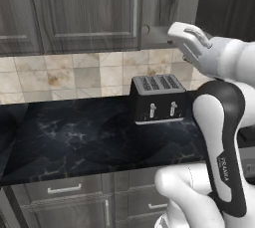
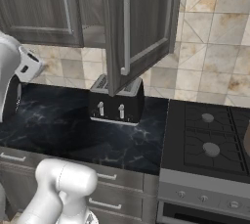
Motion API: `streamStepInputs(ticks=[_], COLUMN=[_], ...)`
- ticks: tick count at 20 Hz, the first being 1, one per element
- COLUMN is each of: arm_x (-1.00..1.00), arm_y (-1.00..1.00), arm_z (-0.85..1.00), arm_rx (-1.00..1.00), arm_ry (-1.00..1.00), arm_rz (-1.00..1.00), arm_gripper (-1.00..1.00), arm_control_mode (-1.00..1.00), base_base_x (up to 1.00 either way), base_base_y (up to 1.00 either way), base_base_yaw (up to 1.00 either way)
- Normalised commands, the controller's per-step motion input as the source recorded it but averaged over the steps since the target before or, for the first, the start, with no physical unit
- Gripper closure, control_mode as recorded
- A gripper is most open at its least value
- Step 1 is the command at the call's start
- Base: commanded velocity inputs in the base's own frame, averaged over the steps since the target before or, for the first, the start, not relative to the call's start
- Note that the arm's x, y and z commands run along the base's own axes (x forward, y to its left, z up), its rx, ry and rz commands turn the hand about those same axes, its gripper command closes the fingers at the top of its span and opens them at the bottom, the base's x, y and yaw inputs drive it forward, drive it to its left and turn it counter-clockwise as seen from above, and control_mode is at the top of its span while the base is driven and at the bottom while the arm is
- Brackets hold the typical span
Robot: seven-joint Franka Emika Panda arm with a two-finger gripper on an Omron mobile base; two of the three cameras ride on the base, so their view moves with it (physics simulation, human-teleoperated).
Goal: Open the cabinet and move the ladle to the pot. Then close the cabinet.
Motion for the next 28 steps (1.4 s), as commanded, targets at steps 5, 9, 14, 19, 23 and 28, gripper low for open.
streamStepInputs(ticks=[5,9,14,19,23,28], arm_x=[0.25,0.08,0.04,0.09,0.08,0.22], arm_y=[0.05,0.0,0.0,0.0,-0.03,-0.07], arm_z=[0.0,0.0,0.0,0.0,0.0,0.02], arm_rx=[-0.56,-0.41,-0.23,-0.01,0.0,-0.01], arm_ry=[-0.17,-0.25,-0.25,-0.06,-0.04,-0.04], arm_rz=[0.04,-0.05,-0.17,-0.09,-0.02,0.0], arm_gripper=[-1.0,-1.0,-1.0,-1.0,-1.0,-1.0], arm_control_mode=[-1.0,-1.0,-1.0,-1.0,-1.0,-1.0], base_base_x=[0.0,0.0,0.0,0.0,0.0,0.0], base_base_y=[0.0,0.0,0.0,0.0,0.0,0.0], base_base_yaw=[0.0,0.0,0.0,0.0,0.0,0.0])
